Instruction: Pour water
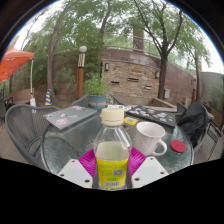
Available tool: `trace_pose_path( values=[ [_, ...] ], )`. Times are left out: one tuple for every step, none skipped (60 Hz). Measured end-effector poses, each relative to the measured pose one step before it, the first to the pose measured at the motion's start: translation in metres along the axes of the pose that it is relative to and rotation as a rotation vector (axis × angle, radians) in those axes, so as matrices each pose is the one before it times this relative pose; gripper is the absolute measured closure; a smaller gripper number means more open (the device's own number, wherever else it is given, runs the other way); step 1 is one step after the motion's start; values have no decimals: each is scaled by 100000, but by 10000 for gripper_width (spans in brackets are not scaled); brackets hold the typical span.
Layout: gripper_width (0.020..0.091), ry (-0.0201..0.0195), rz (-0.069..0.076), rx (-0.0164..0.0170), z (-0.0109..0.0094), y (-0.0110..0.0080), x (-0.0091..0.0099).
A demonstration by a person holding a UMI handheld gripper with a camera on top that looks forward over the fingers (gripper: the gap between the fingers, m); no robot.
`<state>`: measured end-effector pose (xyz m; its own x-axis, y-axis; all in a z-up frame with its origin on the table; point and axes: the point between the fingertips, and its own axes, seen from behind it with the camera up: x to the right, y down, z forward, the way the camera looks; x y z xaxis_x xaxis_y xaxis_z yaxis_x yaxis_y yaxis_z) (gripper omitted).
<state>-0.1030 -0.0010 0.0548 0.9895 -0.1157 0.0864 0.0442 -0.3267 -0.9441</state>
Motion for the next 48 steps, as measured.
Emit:
trace_pose_path(
  values=[
    [715, -2463, 1763, -1575, 259, -260, -843],
    [715, -3078, 2748, -553, 91, -437, -132],
    [714, -2467, 3492, -192, 282, -704, -698],
    [714, -2269, 4207, -130, 298, -735, -669],
    [713, -2239, 4581, -387, 312, -703, -643],
    [714, -1316, 4426, -823, 800, -657, -1604],
    [714, -3615, 4895, -431, 543, -243, -89],
    [714, -3066, 5658, -881, 215, -735, -437],
    [713, -2202, 6014, -272, 313, -883, -402],
    [712, -1869, 6711, 453, 283, -1030, -177],
    [713, -1729, 7100, 872, 242, -1123, -161],
    [712, 202, 7047, 1079, 854, -1095, -2201],
    [713, -2916, 7490, 1156, 137, -835, 643],
    [713, -1692, 7774, 1218, 127, -1068, -139],
    [713, -1637, 7876, 1307, 204, -999, 64],
    [713, -1324, 8117, 1314, 158, -985, 92],
    [713, -450, 8486, 1134, 213, -933, -592],
    [713, 24, 7089, 1785, 625, 107, 99],
    [713, -1200, 9452, 610, 87, -670, 157],
    [714, -1239, 9630, 579, 12, -564, 123],
    [714, -1643, 9637, 271, 34, -507, 99],
    [715, -1690, 9595, 156, 9, -522, 79],
    [717, -944, 11811, 66, -158, -1185, -648],
    [716, -1207, 6616, 1214, 847, 491, -91],
    [715, -1793, 8212, 191, -75, -394, -6],
    [716, -1670, 7434, 514, -114, -498, 16],
    [716, -1526, 6656, 666, -122, -509, 42],
    [716, -1255, 8294, -839, -970, -701, -831],
    [716, -411, 3184, 2630, 1425, 126, 491],
    [715, -1434, 4025, -180, -274, -123, 28],
    [716, -911, 3787, 413, -209, -273, 2],
    [714, -707, 3428, 448, -190, -254, -28],
    [715, -722, 2946, 369, -125, -217, 127],
    [716, -235, 5757, -776, -817, -1213, -1224],
    [716, -192, 1012, 3075, 1630, 747, 659],
    [716, -1460, 1663, -683, -252, 104, -117],
    [716, -1223, 2166, -378, -212, 141, -338],
    [717, -687, 3020, 478, 561, -13, -400],
    [717, -1198, 2241, -503, -256, 238, -411],
    [715, -1399, 1825, -1039, -312, 465, -444],
    [716, -676, 2754, 367, 730, -213, -52],
    [717, -1076, 2194, -581, -216, 309, -384],
    [719, -999, 2133, -602, -218, 314, -332],
    [716, -843, 2066, -592, -228, 298, -293],
    [717, -1785, 1484, -5364, -984, -350, -201],
    [716, -495, 1823, -448, -244, 240, -203],
    [717, -343, 1612, -227, -263, 173, -164],
    [717, -149, 1395, -73, -277, 125, -109]
  ],
)
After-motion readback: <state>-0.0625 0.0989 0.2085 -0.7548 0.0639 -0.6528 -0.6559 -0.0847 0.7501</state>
